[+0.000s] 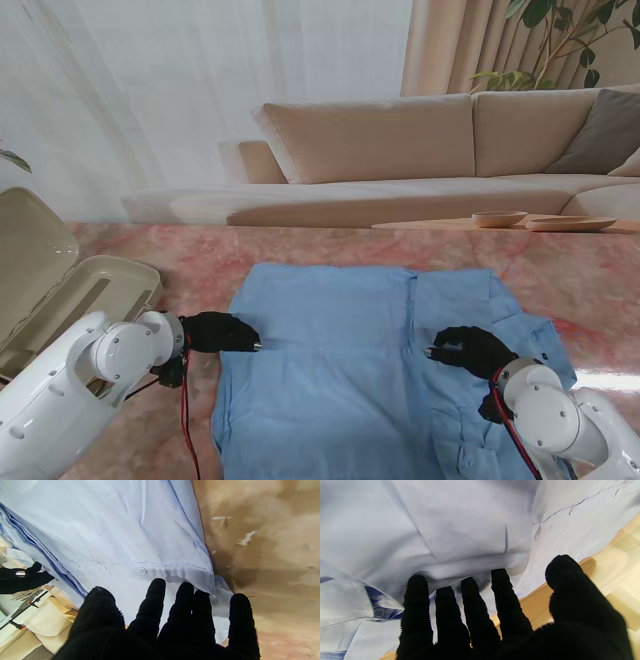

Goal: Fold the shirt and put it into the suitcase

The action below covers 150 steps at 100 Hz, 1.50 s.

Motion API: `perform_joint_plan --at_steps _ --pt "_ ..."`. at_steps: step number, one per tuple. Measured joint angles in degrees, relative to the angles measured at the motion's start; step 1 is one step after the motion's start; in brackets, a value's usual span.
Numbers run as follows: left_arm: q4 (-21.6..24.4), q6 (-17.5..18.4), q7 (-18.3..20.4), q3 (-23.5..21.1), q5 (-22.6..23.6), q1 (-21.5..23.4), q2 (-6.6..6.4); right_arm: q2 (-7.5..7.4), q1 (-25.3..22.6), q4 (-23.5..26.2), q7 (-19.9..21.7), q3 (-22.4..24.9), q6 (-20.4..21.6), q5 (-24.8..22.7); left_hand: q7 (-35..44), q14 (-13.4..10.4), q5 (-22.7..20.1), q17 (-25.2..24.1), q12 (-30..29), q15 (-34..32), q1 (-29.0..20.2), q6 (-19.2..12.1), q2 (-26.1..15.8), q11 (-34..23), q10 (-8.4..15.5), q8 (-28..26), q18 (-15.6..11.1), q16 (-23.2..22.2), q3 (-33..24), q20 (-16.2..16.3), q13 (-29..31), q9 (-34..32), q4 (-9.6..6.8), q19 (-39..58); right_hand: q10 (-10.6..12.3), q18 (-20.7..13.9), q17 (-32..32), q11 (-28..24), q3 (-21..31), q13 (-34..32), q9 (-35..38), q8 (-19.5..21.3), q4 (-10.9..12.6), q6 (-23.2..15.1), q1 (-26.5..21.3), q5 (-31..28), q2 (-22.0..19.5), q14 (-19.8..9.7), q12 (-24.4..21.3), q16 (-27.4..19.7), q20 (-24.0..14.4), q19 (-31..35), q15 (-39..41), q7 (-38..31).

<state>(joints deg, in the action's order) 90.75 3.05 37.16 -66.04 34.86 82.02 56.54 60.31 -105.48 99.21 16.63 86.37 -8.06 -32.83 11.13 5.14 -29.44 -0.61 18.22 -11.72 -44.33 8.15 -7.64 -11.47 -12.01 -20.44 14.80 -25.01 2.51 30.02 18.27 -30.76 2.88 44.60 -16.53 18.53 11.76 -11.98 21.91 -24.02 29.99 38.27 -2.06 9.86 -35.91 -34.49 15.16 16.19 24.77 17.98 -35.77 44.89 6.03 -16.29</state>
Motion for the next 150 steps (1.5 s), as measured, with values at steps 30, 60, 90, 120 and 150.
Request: perform_joint_plan --at_steps 30,60,90,120,150 --pt "3.1 -3.1 0.8 -5.1 2.8 4.4 -0.12 -0.21 0.8 0.6 1.7 -1.8 0.5 3.4 0.0 0.0 0.0 0.0 0.1 0.0 0.0 0.0 0.0 -0.1 0.7 0.0 0.0 0.0 0.0 0.0 0.0 0.5 0.00 0.0 0.1 0.0 0.0 0.0 0.0 0.7 0.0 0.0 0.0 0.1 0.0 0.0 -0.1 0.0 0.0 -0.1 0.0 0.1 -0.1 0.0" --pt "4.3 -4.9 -2.3 -7.9 3.3 7.6 0.01 -0.29 1.7 0.9 1.9 -4.0 1.4 3.9 0.0 1.2 0.0 0.0 0.1 0.0 0.0 0.0 0.0 -1.4 0.1 0.0 0.0 0.0 0.0 0.0 0.1 0.0 0.00 0.0 0.1 0.6 0.0 0.0 -0.2 0.3 0.1 0.0 0.0 0.4 -0.1 -0.1 -0.1 1.5 0.0 -0.1 0.0 0.6 0.0 0.0" --pt "4.3 -4.5 -6.3 -9.5 -0.8 9.4 0.71 -0.12 1.2 2.8 1.4 -3.0 3.1 2.5 0.0 9.5 0.0 0.0 0.3 -0.8 0.0 0.0 0.0 -1.4 -0.5 0.0 0.0 0.0 0.0 0.0 1.1 -0.2 0.00 0.0 0.1 0.6 0.9 0.0 -0.2 -2.0 0.9 0.0 0.0 0.4 -0.1 -0.6 -0.1 1.5 0.0 0.0 0.0 2.2 1.7 0.0" --pt "8.1 -5.6 -11.8 -10.4 -4.8 10.4 1.76 0.68 1.1 4.4 -5.5 -1.3 7.6 -1.5 0.0 10.7 -0.2 0.0 0.3 -0.8 0.0 0.0 1.2 -1.4 -0.8 0.0 0.0 0.0 0.0 0.0 1.1 -0.2 0.00 0.0 0.1 0.6 2.1 -0.2 -0.3 -5.8 2.9 0.0 0.0 0.4 -0.1 -0.8 1.0 0.8 0.0 2.1 0.0 4.3 4.3 -0.1" --pt "6.0 -6.5 -17.5 -6.1 -4.9 4.3 3.06 1.72 7.6 1.4 -13.0 -3.1 8.9 -5.8 0.1 11.4 -0.2 0.0 0.3 -0.9 -2.7 0.0 5.1 -1.4 -0.9 0.0 0.1 0.0 0.0 0.0 1.1 0.7 0.01 0.0 0.4 0.7 2.0 -0.2 1.5 -6.5 4.0 0.5 0.0 0.4 -0.6 -0.9 6.7 0.5 0.0 4.3 0.0 5.1 5.4 -0.8"
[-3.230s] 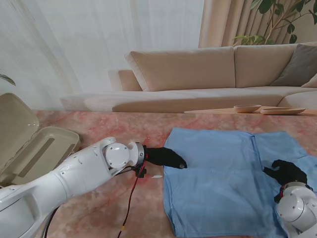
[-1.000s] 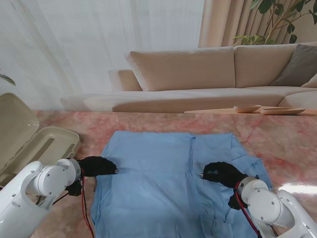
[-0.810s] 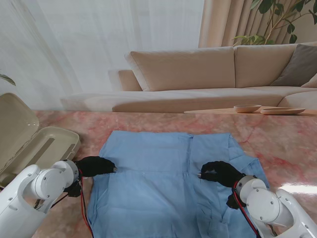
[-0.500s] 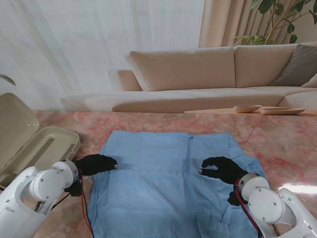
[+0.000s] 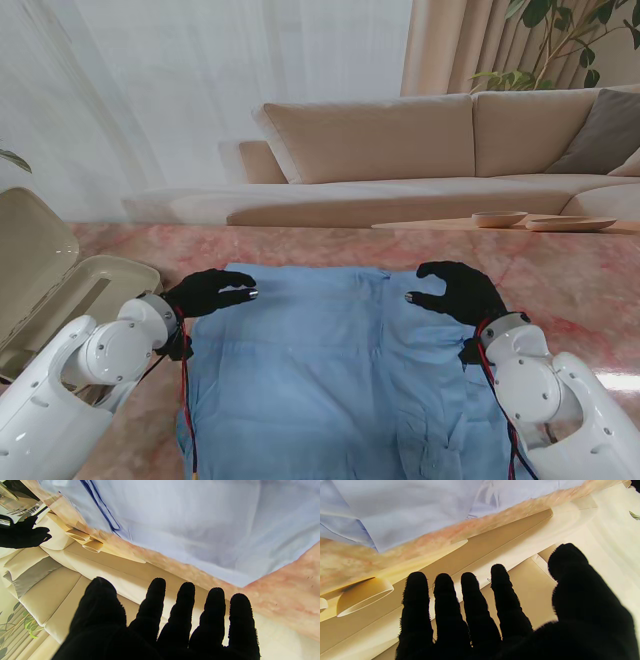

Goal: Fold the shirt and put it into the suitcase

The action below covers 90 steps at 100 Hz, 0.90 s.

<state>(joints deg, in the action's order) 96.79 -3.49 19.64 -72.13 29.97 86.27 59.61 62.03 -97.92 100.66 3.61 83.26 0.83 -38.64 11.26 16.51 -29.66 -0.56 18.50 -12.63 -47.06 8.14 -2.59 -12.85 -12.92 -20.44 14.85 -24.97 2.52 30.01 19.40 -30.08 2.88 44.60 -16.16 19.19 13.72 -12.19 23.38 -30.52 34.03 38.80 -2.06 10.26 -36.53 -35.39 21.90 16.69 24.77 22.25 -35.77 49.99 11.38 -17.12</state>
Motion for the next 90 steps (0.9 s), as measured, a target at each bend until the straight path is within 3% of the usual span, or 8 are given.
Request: perform_joint_plan --at_steps 14,31,42,68,90 --pt "-2.9 0.0 -1.8 1.8 3.9 -3.7 0.53 -0.10 4.0 -2.5 1.1 -1.8 -0.4 -0.2 0.0 0.0 0.0 0.0 0.0 0.0 0.0 0.0 1.0 0.0 0.0 0.0 0.0 0.0 0.0 -0.5 0.0 0.6 0.00 0.0 0.1 -0.1 -1.2 -0.6 1.9 -0.7 -1.4 0.0 0.0 0.0 0.2 0.9 1.7 -2.3 0.5 1.5 0.0 2.1 1.9 0.0" --pt "-5.0 0.8 -2.7 2.9 6.8 -6.3 0.61 -0.18 8.8 -7.2 0.2 -4.9 -1.5 -2.3 -0.2 0.0 1.3 -0.7 0.0 0.0 -0.6 0.0 2.8 0.1 -0.2 0.0 0.0 0.0 0.0 -0.5 -0.1 3.0 -0.10 -0.6 0.4 -0.4 -3.7 -1.1 6.7 3.9 -3.1 0.2 0.0 -0.1 0.3 3.0 4.6 -3.9 0.5 -0.6 0.8 -3.7 -2.7 0.7" --pt "-7.2 1.5 -3.4 3.8 8.9 -8.0 0.62 -0.19 11.7 -10.3 -0.5 -6.7 -2.0 -2.9 -1.1 0.0 2.8 -1.0 0.1 -0.1 -2.1 0.0 4.3 0.9 -0.1 0.0 0.0 0.0 -0.1 -0.5 -0.7 4.5 -0.06 -0.7 0.6 -0.7 -4.1 -1.3 10.9 5.4 -5.5 0.2 0.0 -0.1 2.9 3.7 6.0 -4.5 0.5 -1.4 0.8 -5.4 -4.0 1.3" --pt "-13.3 3.4 -5.6 6.2 12.6 -11.6 0.66 -0.18 18.2 -17.8 -1.8 -11.2 -3.4 -3.9 -1.4 0.0 5.2 -2.9 -0.8 1.4 -3.6 -0.1 6.3 0.9 -0.1 0.0 0.0 0.7 0.1 -1.2 -6.1 8.6 -0.37 -3.7 0.8 -1.4 -4.9 -1.4 15.7 7.3 -9.1 0.2 0.0 -0.1 3.8 7.3 9.1 -5.1 0.4 -2.8 0.8 -9.2 -5.4 2.8" --pt "-20.0 4.6 -7.6 9.5 10.4 -16.1 0.83 -0.09 23.1 -23.6 -2.5 -15.5 -5.6 -3.9 -2.8 0.0 8.5 -3.0 -0.9 1.5 -3.6 -0.1 7.8 1.3 0.1 1.3 -0.1 1.1 0.0 -1.2 -6.4 10.2 -0.37 -5.2 0.8 -2.2 -6.2 -1.3 18.3 9.5 -11.9 -0.4 0.0 -0.1 4.1 8.8 10.6 -5.5 -0.2 -2.9 0.8 -13.6 -5.7 4.2"
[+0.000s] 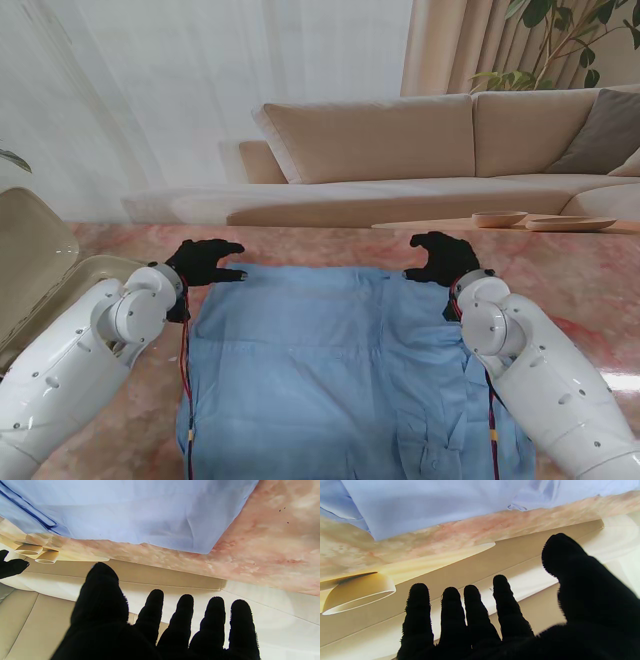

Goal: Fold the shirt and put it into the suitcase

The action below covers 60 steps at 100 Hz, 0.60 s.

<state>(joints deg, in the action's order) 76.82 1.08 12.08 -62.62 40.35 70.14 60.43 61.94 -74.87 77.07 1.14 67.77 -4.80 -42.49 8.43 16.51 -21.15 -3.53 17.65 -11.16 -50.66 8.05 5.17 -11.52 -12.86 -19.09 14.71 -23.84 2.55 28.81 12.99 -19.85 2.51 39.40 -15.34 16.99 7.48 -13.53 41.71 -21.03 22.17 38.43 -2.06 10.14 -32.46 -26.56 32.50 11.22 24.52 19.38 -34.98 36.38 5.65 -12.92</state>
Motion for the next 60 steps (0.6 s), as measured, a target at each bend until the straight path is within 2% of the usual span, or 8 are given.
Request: perform_joint_plan --at_steps 14,30,39,57,60 --pt "-4.5 2.1 -0.2 2.0 -0.6 -3.2 0.20 0.00 3.8 -4.1 1.7 -3.2 -1.1 0.6 -0.1 0.0 0.2 0.0 0.0 0.0 0.0 0.0 0.9 0.0 0.0 0.1 -0.1 0.0 0.1 0.0 0.0 0.6 0.00 -0.6 0.1 -0.7 -0.6 -0.1 0.2 0.6 -0.6 -0.1 0.0 -0.1 1.5 0.9 0.5 -0.3 -0.5 -0.9 0.0 -2.0 -0.4 -0.5" --pt "-9.0 3.9 -0.6 4.5 -2.1 -6.8 0.43 0.19 7.5 -8.5 1.9 -6.2 -2.3 2.2 -0.6 0.0 0.2 0.0 0.0 0.0 0.0 0.0 1.0 0.0 0.0 0.2 -0.1 0.1 0.1 0.0 0.0 0.6 0.00 -0.7 0.1 -0.7 -0.7 -0.4 0.8 0.6 -1.3 -0.1 0.0 -0.1 1.5 1.4 0.6 -0.3 -0.7 -1.0 0.0 -3.5 -0.4 -0.5" --pt "-11.3 4.5 -1.2 6.0 -3.2 -8.5 0.61 0.46 8.9 -10.4 1.9 -7.2 -2.8 3.4 -0.6 0.0 0.2 0.0 0.0 0.0 0.0 0.0 1.7 0.0 0.0 0.7 -0.1 0.1 0.0 0.0 -0.7 0.6 0.00 -1.4 0.1 -0.7 -0.3 -0.7 0.8 1.3 -4.1 -0.1 0.0 -0.1 1.5 2.1 1.0 -0.5 -0.9 -1.0 0.0 -3.7 -0.7 -0.1" --pt "-15.6 5.4 -2.7 9.7 -4.2 -11.7 1.07 0.86 10.2 -13.2 1.5 -8.1 -2.9 4.2 -0.7 0.0 0.9 0.0 0.0 0.0 0.0 0.0 2.2 0.0 0.0 0.9 -0.1 0.1 0.0 0.0 -0.7 0.6 -0.01 -1.8 0.1 -0.7 0.2 -0.6 1.4 1.3 -4.7 -0.1 0.0 -0.1 1.5 2.1 1.2 -0.5 -1.3 -1.0 0.0 -4.1 -0.7 0.1" --pt "-16.5 5.5 -3.1 10.5 -4.6 -12.2 1.19 0.87 10.3 -13.5 1.6 -8.2 -2.9 4.4 -1.4 0.0 2.2 0.0 0.0 0.0 0.0 0.0 2.2 0.0 0.0 0.9 -0.1 0.1 0.0 0.0 -0.7 0.6 0.00 -2.0 0.1 -0.7 0.2 -0.6 1.4 1.3 -4.7 -0.1 0.0 -0.1 1.5 2.1 1.2 -0.5 -1.3 -1.0 0.0 -4.1 -0.7 0.1"
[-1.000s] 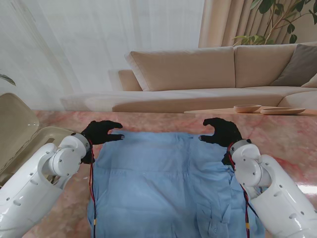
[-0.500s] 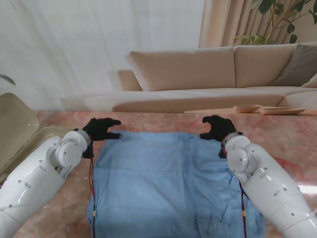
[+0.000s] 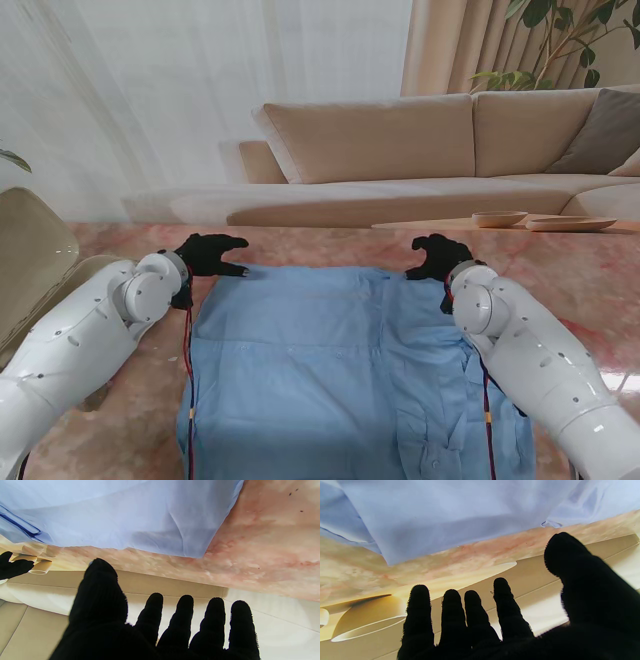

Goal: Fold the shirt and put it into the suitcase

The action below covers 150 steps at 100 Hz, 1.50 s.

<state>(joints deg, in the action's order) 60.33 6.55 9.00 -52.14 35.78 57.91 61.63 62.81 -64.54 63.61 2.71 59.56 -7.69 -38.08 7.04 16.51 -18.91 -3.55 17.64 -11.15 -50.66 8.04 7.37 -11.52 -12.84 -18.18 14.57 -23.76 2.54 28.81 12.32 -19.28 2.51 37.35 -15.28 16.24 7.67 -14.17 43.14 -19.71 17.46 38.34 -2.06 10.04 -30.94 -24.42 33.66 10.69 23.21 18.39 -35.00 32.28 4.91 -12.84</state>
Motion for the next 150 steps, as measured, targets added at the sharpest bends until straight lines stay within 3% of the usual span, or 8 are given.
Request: perform_joint_plan --at_steps 13,38,63,106,126,150 --pt "-3.6 0.5 -1.9 2.9 -1.2 -2.1 0.73 0.02 0.8 -1.4 0.8 -0.4 0.0 0.8 -0.1 0.0 0.8 0.0 0.0 0.0 0.0 0.0 0.3 0.0 0.0 0.6 0.0 0.0 0.0 0.0 0.0 0.0 0.00 -0.1 0.0 0.0 0.6 0.0 0.0 0.0 0.0 -0.2 0.0 0.0 0.0 0.0 0.0 0.0 0.0 0.0 -0.7 0.0 0.0 0.0" --pt "-7.5 1.4 -2.0 7.3 -3.7 -5.1 1.74 0.03 1.5 -3.6 1.2 -0.5 0.3 1.7 -0.6 0.0 0.8 0.0 0.0 0.0 0.0 0.0 0.7 -0.6 0.2 0.7 0.0 0.0 0.0 0.2 0.0 0.0 0.00 -0.8 0.0 0.0 1.2 -0.2 0.0 -0.1 0.0 -0.2 0.0 0.0 0.0 0.0 0.0 0.0 -0.1 0.0 -2.1 0.0 0.7 0.0" --pt "-8.7 2.6 -1.3 8.9 -5.0 -6.4 2.30 0.03 1.7 -5.0 1.0 -0.7 0.5 2.1 0.1 0.0 0.8 0.1 0.0 0.0 0.0 0.0 1.5 -1.3 0.5 0.7 0.0 0.0 -0.1 1.6 0.2 0.0 0.00 0.5 0.0 0.0 1.4 -0.6 0.3 -0.1 0.0 -0.2 0.0 0.0 0.0 0.0 0.0 0.0 -0.1 0.0 -2.8 0.0 1.3 0.0" --pt "-12.1 4.0 -0.9 12.1 -7.1 -8.3 3.05 0.18 2.7 -7.7 1.1 -2.2 0.2 3.4 1.6 -0.1 0.2 2.1 1.0 -4.1 0.0 0.0 2.6 -4.6 1.2 0.7 0.0 -3.5 -0.1 5.2 7.8 -4.8 0.00 6.4 0.0 -0.4 2.8 -1.8 0.6 -2.5 0.8 -0.2 0.0 0.3 0.0 0.0 0.0 0.8 -0.1 0.0 -3.6 0.0 3.5 0.0" --pt "-13.4 4.6 -1.0 13.8 -7.5 -9.0 3.33 0.18 2.7 -7.9 1.7 -2.2 0.2 3.6 4.5 -0.2 -1.8 3.2 2.5 -5.5 0.0 0.0 3.6 -5.5 1.5 0.7 0.1 -5.7 -0.1 7.1 10.6 -6.5 0.00 9.5 0.0 -0.4 3.0 -4.2 0.7 -5.8 4.3 -0.2 0.0 0.3 0.0 -0.1 0.7 1.3 0.1 1.8 -3.6 4.0 6.2 0.0" --pt "-14.0 5.0 -1.0 15.1 -7.5 -9.9 3.42 0.02 2.6 -7.9 2.1 -2.2 0.2 3.3 8.9 -0.6 -3.8 5.2 5.3 -8.6 -1.8 0.3 4.6 -8.3 2.0 -0.3 0.2 -9.8 -0.1 10.6 13.2 -9.1 -0.12 14.3 0.0 -0.3 3.0 -7.7 2.3 -6.5 7.9 0.6 0.0 0.4 0.0 -3.0 2.2 0.9 4.4 4.0 -3.6 11.8 7.7 -1.7"
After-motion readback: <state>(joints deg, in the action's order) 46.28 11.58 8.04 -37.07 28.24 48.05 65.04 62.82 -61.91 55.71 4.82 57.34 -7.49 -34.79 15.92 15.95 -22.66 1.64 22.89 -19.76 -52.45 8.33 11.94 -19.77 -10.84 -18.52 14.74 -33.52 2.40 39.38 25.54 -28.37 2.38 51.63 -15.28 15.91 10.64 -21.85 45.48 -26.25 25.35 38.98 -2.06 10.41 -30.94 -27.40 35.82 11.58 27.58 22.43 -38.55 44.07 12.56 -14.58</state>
